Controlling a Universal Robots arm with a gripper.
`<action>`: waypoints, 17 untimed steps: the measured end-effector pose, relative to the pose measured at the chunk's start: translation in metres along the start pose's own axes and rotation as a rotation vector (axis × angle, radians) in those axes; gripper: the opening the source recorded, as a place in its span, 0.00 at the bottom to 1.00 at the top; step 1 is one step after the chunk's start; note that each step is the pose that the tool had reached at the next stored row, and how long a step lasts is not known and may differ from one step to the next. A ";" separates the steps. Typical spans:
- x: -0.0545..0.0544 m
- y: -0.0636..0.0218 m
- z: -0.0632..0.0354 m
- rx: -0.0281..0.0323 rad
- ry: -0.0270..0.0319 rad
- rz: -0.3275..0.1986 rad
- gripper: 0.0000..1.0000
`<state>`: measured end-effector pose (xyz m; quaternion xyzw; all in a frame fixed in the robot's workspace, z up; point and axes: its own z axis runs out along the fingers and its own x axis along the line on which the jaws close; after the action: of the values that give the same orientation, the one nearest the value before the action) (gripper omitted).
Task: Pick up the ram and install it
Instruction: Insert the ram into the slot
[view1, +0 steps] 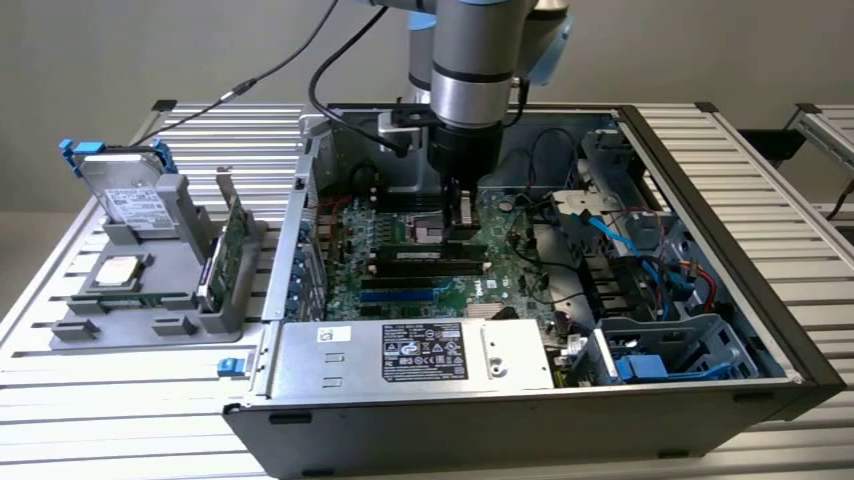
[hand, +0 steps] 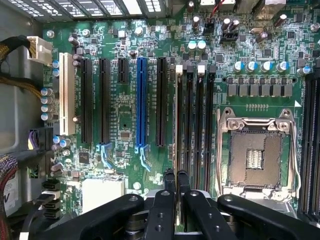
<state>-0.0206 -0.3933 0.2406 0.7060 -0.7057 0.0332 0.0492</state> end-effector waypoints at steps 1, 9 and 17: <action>0.000 0.0009 0.0000 0.0001 0.0000 0.000 0.13; -0.001 0.0038 0.0026 0.0052 0.0019 0.000 0.13; -0.003 0.0044 0.0070 0.0187 0.0031 0.001 0.13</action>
<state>-0.0252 -0.3908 0.2333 0.7062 -0.7055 0.0409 0.0437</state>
